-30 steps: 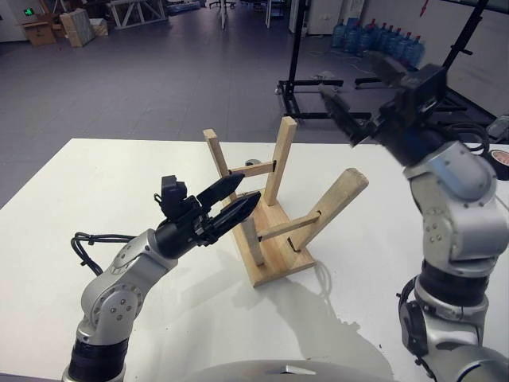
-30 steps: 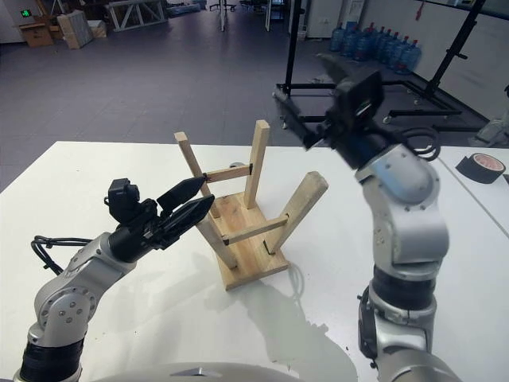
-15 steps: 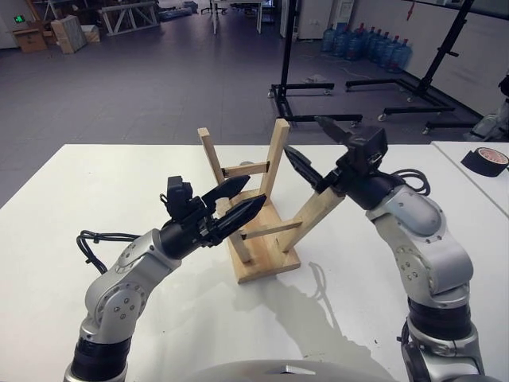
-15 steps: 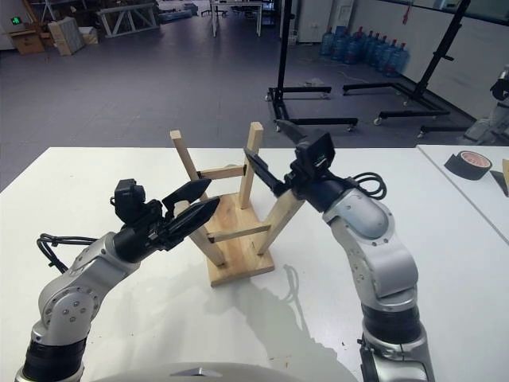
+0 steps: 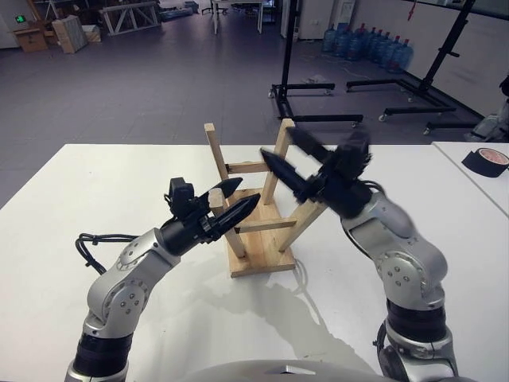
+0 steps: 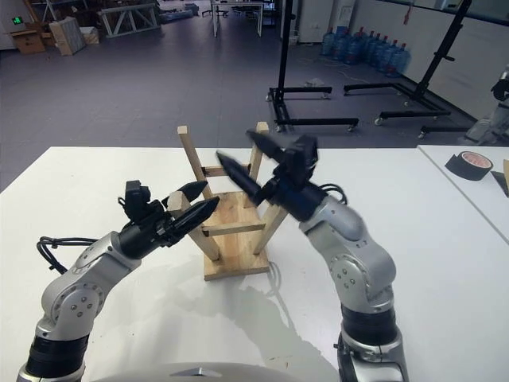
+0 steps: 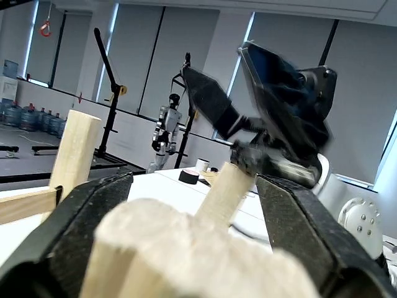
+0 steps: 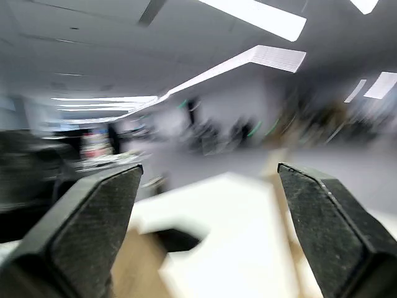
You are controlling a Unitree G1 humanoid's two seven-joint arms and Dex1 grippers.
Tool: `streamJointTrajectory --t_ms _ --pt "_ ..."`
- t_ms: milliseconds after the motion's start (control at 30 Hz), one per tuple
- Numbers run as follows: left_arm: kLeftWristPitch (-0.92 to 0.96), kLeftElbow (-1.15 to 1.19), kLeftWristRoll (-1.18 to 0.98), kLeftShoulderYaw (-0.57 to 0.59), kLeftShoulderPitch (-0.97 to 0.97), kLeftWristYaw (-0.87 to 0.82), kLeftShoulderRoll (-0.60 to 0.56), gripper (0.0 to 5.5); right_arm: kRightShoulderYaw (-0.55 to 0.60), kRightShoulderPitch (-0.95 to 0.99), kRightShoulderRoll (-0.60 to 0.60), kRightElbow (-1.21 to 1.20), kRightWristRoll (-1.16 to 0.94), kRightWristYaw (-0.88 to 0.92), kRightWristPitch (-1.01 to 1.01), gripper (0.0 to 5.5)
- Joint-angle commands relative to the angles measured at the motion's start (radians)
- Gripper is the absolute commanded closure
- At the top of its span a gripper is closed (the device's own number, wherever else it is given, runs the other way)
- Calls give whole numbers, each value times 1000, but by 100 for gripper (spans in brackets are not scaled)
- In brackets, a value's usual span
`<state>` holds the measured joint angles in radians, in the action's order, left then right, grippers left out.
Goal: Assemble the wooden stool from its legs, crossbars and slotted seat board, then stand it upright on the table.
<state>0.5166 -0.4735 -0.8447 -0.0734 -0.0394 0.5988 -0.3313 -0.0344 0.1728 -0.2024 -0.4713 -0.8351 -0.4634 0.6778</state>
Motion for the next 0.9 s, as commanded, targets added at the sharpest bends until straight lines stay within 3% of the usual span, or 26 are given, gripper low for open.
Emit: streamJointTrajectory --t_ms 33,267,500,700,900 --pt "5 3 21 -58 -68 28 29 190 -38 -85 31 204 -104 18 202 147" --pt "15 9 41 -18 -67 50 13 190 11 -46 -15 12 -237 5 161 147" --pt "22 -3 50 -15 -78 59 12 190 175 98 -119 -189 -425 76 116 147" --pt "20 -9 56 -13 -72 63 3 190 431 165 -345 9 -417 24 51 147" --pt "22 1 59 -13 -88 78 -7 190 375 76 -353 140 -283 -64 21 147"
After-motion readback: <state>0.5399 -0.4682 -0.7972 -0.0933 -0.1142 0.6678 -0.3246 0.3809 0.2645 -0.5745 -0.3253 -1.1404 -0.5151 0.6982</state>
